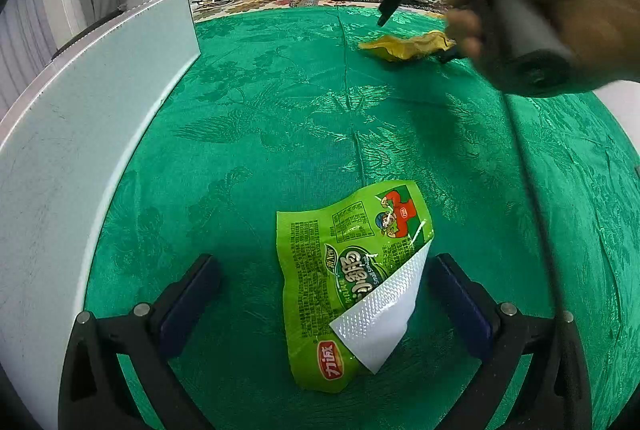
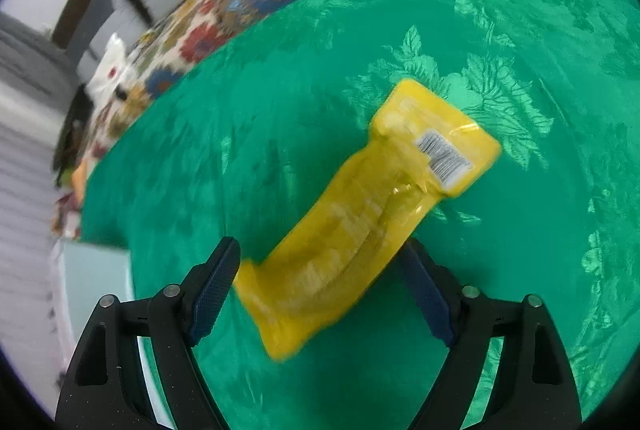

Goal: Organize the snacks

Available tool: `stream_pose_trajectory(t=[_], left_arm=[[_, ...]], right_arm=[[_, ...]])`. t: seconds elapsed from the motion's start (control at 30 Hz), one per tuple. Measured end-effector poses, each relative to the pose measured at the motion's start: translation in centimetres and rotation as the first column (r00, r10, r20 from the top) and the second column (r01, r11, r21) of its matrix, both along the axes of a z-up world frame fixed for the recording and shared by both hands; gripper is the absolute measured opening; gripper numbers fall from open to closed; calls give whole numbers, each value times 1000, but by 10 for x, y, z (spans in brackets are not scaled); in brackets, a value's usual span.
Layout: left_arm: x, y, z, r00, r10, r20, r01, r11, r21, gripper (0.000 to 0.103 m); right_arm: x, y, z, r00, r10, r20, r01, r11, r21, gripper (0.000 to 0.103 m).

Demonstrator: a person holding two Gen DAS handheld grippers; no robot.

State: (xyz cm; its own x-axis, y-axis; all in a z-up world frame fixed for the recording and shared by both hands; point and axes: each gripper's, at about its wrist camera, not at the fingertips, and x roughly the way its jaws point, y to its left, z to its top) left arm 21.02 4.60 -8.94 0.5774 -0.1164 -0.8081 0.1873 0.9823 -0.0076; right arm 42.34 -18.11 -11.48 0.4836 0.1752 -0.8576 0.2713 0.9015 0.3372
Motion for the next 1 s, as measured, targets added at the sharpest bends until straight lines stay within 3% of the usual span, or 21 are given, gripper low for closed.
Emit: stream_pose_trajectory(t=[0.1,0.17,0.2,0.23,0.27,0.3,0.37,0.53,0.67,0.8,1.0], left_arm=[[-1,0,0,1000,0,0,0,1000,0,103],[-1,0,0,1000,1,0,-1,1000,0,103],[-1,0,0,1000,1,0,-1,1000,0,103],[-1,-1,0,1000,0,0,0,1000,0,103],[-1,0,0,1000,0,0,0,1000,0,103],[-1,0,0,1000,0,0,0,1000,-1,103],[-1,0,0,1000,0,0,0,1000,-1,103],[-1,0,0,1000,0,0,0,1000,-1,103],[-1,0,0,1000,-1,0,1,1000,-3,103],[-1,-1,0,1000,-1,0,1,1000,-3,103],[-1,0,-1,1000,-2,0,2,1000,-3,103]], right_arm=[[8,20,-2,997,80,8,-78,984,-159,86],[8,35,-4,973,228,-32,-227,928,-294,82],[4,43,-7,947,313,-70,-316,875,-367,81],[-3,45,-7,930,361,-72,-359,846,-394,78],[-6,43,-7,924,374,-73,-372,845,-384,69],[-13,36,-4,918,390,-65,-386,848,-363,51],[-20,27,-1,909,411,-72,-409,842,-351,42],[-63,-1,0,862,499,-88,-499,803,-326,41],[-97,-24,-2,842,538,-45,-531,810,-251,40],[-157,-40,-5,814,581,11,-573,805,-152,40],[-256,-41,-16,794,598,114,-589,802,-99,42]])
